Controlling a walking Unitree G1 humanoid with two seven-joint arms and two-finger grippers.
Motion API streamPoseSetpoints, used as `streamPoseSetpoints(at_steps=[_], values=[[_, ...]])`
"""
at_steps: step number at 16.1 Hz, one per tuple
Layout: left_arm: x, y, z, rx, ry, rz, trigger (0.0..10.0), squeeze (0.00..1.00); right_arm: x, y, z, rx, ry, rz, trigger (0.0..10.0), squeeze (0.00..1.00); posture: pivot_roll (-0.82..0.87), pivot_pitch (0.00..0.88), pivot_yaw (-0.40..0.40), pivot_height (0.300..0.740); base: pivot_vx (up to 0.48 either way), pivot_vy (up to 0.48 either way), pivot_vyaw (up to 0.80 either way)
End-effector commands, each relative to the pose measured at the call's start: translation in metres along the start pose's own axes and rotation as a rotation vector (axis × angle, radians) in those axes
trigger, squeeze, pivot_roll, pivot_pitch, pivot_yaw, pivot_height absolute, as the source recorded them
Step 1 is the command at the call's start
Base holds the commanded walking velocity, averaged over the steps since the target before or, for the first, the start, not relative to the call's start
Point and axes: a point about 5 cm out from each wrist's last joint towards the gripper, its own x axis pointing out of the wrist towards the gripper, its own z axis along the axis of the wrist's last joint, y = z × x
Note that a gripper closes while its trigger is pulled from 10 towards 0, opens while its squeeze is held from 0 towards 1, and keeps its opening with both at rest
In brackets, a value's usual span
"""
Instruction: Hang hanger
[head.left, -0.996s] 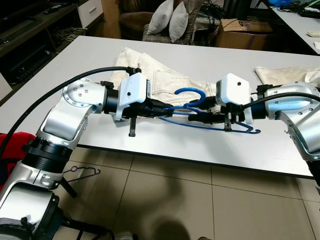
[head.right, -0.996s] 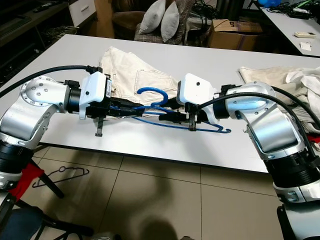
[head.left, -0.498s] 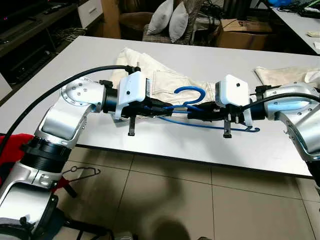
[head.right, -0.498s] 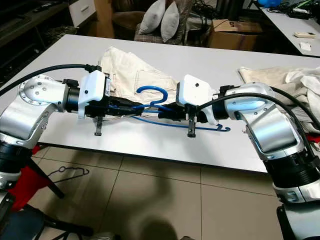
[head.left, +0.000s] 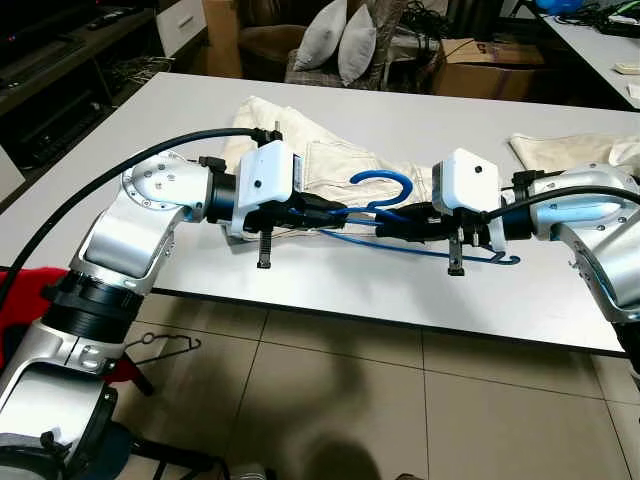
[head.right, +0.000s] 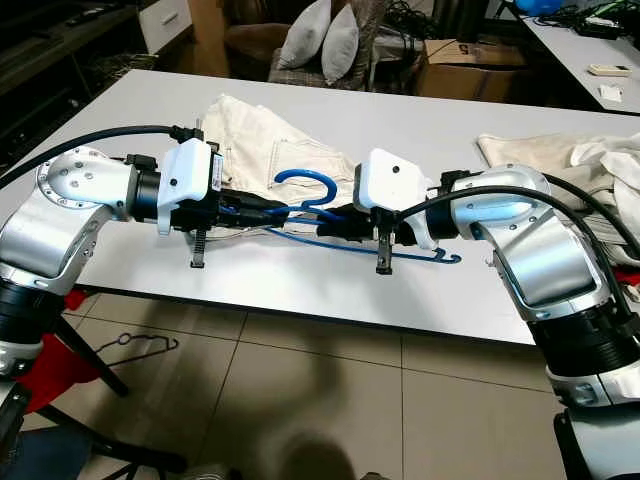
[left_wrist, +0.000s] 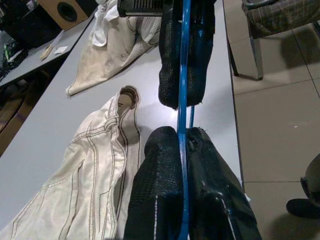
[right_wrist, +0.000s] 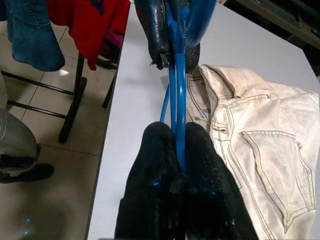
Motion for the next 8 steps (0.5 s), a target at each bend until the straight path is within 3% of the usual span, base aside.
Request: streamPoseSetpoints(at_steps=[1,3,4,5,8], values=[[-0.0022,0.0073,0.0141,0.069,-0.031,0.022,10.0,0.0,0.0004,0.0022,0.0009,-0.008,-0.011,0.013,0.0,0.0,0.0,0.0,0.03,0.74,0.0,0.0,0.0],[-0.0028,0.0093,0.0165,0.016,-0.077,0.024,10.0,0.0,0.0004,0.0023,0.0001,-0.005,-0.012,0.011,0.0,0.0,0.0,0.0,0.031,0.74,0.0,0.0,0.0],[-0.0033,0.0095,0.018,0.014,-0.095,0.02,10.0,0.84,0.0002,0.0027,-0.0007,-0.003,-0.011,0.011,0.0,0.0,0.0,0.0,0.031,0.74,0.0,0.0,0.0],[-0.004,0.0092,0.0184,0.008,-0.1,0.013,10.0,1.0,-0.0001,0.003,-0.0013,0.0,-0.01,0.01,0.0,0.0,0.0,0.0,0.032,0.74,0.0,0.0,0.0],[-0.0056,0.0097,0.0201,0.003,-0.115,0.015,10.0,1.0,-0.0022,0.0041,-0.0028,0.008,-0.008,0.008,0.0,0.0,0.0,0.0,0.034,0.74,0.0,0.0,0.0]])
